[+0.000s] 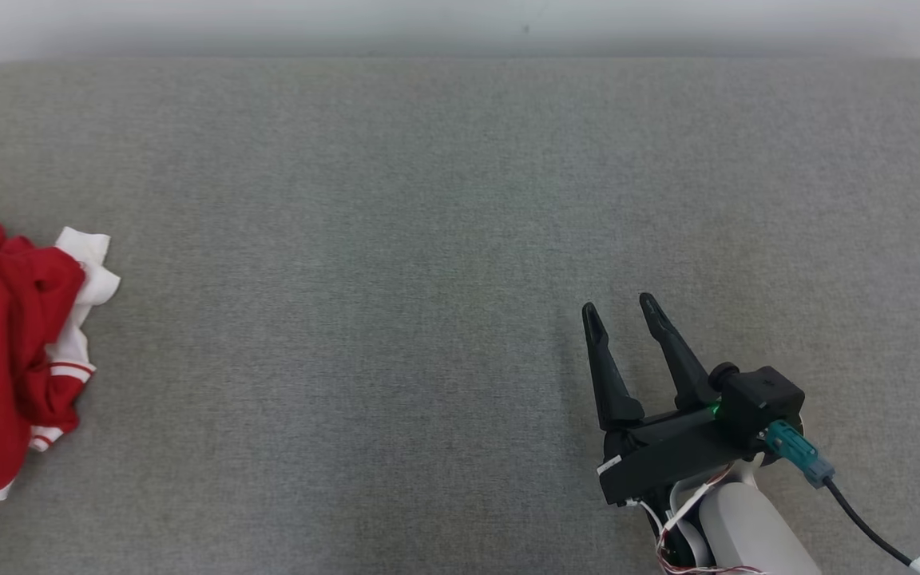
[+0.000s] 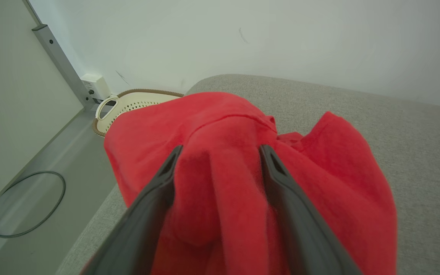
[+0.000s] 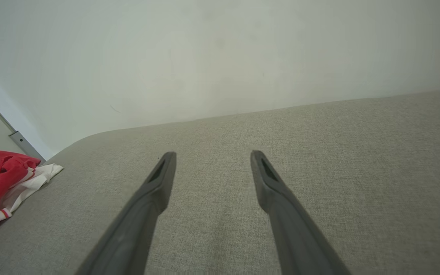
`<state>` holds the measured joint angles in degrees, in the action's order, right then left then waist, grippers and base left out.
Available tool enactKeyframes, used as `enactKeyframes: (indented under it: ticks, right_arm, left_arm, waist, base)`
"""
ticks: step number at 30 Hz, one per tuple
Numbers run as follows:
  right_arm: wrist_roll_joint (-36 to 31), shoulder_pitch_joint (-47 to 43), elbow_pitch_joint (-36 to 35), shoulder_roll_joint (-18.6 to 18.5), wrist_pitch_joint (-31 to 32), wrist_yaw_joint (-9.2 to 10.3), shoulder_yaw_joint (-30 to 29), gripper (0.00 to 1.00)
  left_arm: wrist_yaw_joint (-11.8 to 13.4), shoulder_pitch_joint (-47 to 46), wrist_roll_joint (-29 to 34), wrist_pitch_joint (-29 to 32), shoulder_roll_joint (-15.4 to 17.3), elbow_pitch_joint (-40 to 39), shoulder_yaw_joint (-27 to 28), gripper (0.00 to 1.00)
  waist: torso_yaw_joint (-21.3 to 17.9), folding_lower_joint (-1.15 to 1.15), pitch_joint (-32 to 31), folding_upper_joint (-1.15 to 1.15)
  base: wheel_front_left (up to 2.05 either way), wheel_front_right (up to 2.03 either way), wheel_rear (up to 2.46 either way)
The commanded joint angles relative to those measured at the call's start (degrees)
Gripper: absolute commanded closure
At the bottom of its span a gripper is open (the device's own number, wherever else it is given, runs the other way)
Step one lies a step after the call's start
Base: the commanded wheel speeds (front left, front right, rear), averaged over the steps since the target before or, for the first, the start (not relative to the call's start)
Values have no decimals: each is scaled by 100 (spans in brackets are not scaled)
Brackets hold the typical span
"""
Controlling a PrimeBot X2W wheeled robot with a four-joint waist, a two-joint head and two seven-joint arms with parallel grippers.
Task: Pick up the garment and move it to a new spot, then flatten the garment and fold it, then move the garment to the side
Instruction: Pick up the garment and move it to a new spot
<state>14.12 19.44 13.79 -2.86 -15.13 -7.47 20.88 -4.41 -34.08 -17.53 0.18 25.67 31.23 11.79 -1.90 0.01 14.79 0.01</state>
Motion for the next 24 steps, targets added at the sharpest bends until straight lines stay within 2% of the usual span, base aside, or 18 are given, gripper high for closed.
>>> enactKeyframes:
  ticks: [1,7,8,9,10,17,24]
  right_arm:
    - [26,30,-25,-4,-11,-4,5,0]
    - [12,26,-24,-4,-12,-4,-22,0]
    - [9,23,-22,-4,-12,-4,-27,0]
    - [9,23,-22,-4,-12,-4,-27,0]
    - [6,18,-18,-4,-12,-4,-27,0]
    - [-22,-102,43,-4,-12,-4,-54,0]
    - [0,-161,87,-5,-12,-4,-92,0]
  left_arm:
    - [2,-107,-5,76,74,198,-24,0]
    - [-42,-207,-83,368,85,661,-108,0]
    - [-32,-216,-71,405,98,729,-137,36]
    - [-32,-216,-71,405,98,729,-137,36]
    - [12,-228,-15,383,142,773,-163,100]
    - [62,-383,151,-31,247,785,-298,100]
    - [82,-547,328,-473,304,49,-491,100]
  waist:
    - [-123,-1,128,-1]
    - [-153,-1,141,-1]
    - [-153,-1,130,-1]
    - [-153,-1,130,-1]
    - [-150,-1,116,-1]
    - [-57,-1,-98,-1]
    - [24,-1,-307,-1]
  base:
    - [0,0,0]
    - [0,0,0]
    - [0,0,0]
    - [0,0,0]
    - [0,0,0]
    - [0,0,0]
    - [0,0,0]
